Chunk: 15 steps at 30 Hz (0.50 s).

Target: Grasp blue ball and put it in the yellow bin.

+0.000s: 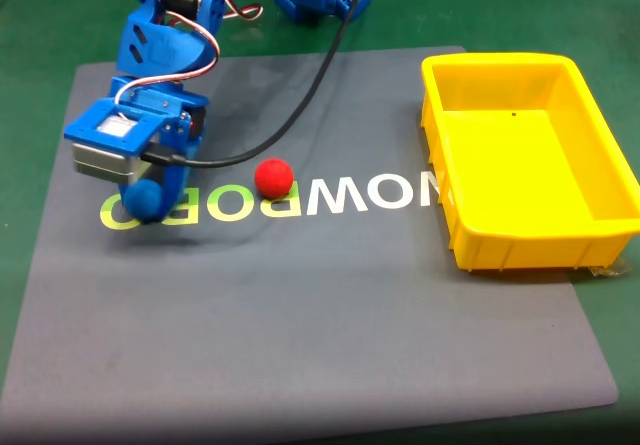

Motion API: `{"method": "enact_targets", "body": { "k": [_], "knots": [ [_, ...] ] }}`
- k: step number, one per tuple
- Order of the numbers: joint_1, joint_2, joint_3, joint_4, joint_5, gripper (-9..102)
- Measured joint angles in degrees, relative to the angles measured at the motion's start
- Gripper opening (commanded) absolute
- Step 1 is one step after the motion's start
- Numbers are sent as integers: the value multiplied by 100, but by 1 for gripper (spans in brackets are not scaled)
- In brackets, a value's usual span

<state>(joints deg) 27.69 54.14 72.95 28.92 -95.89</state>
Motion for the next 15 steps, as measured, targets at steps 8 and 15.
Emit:
{"method": "enact_targets", "body": {
  "k": [8,15],
  "knots": [
    [0,0,0,0,0,0],
    [-202,536,9,9,0,0]
  ]
}}
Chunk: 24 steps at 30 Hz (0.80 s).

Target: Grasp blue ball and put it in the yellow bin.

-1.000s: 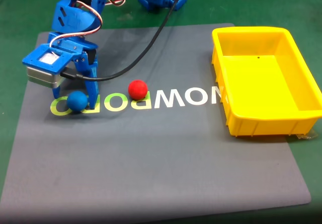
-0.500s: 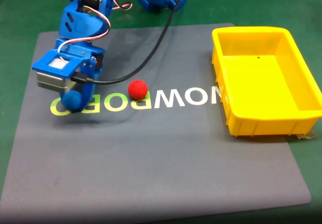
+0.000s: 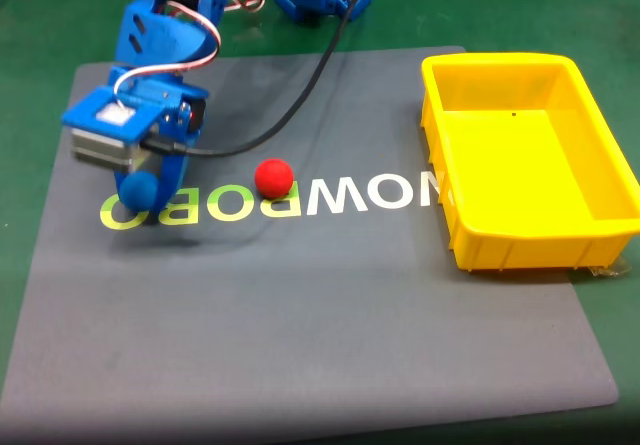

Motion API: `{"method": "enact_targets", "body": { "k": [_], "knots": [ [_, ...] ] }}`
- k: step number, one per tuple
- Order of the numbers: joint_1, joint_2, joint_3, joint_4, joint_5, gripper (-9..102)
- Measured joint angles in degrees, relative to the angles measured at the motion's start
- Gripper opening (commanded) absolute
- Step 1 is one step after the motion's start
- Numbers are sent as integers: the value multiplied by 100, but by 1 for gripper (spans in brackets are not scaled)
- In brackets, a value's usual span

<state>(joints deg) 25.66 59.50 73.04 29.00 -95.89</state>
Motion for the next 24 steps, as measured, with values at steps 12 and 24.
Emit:
{"method": "enact_targets", "body": {
  "k": [12,24],
  "knots": [
    [-1433,1582,0,527,316,0],
    [-3516,1819,0,844,457,0]
  ]
}}
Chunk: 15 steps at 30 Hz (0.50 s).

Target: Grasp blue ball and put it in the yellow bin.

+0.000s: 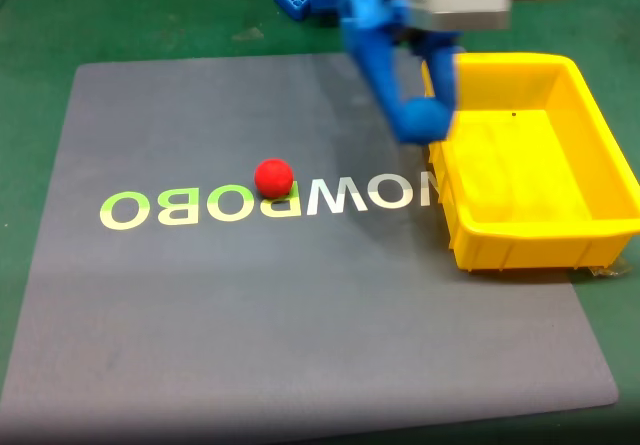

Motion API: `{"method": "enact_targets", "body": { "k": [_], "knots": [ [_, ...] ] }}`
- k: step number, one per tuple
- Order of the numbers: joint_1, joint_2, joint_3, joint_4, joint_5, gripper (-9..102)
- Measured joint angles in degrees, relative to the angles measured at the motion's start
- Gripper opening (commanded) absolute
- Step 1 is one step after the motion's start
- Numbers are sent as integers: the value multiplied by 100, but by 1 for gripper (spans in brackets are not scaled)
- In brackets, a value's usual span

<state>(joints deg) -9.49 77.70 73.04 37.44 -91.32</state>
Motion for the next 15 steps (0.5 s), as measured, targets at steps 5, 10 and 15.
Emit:
{"method": "enact_targets", "body": {
  "k": [5,10,15],
  "knots": [
    [-738,62,0,123,97,0],
    [-1248,53,0,176,141,0],
    [-1538,53,0,246,158,0]
  ]
}}
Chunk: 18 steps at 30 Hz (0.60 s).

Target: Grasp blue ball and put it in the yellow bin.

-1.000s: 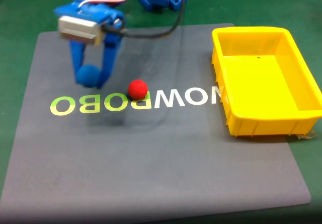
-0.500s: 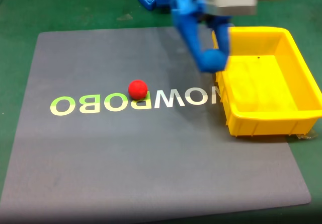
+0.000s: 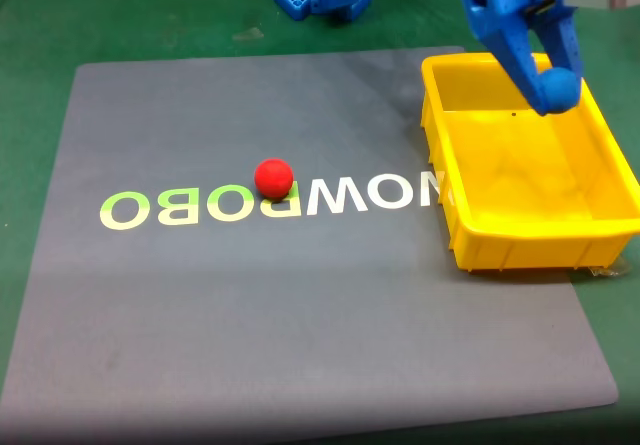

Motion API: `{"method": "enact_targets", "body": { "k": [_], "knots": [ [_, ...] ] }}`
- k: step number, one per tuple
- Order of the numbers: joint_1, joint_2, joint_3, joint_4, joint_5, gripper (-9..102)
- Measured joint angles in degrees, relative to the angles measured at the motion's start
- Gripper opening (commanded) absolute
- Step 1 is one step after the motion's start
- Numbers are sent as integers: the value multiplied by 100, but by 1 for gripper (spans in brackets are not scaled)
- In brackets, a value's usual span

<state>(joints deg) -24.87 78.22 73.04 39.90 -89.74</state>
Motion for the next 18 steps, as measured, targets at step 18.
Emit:
{"method": "enact_targets", "body": {
  "k": [18],
  "knots": [
    [9,18,0,105,316,37]
  ]
}}
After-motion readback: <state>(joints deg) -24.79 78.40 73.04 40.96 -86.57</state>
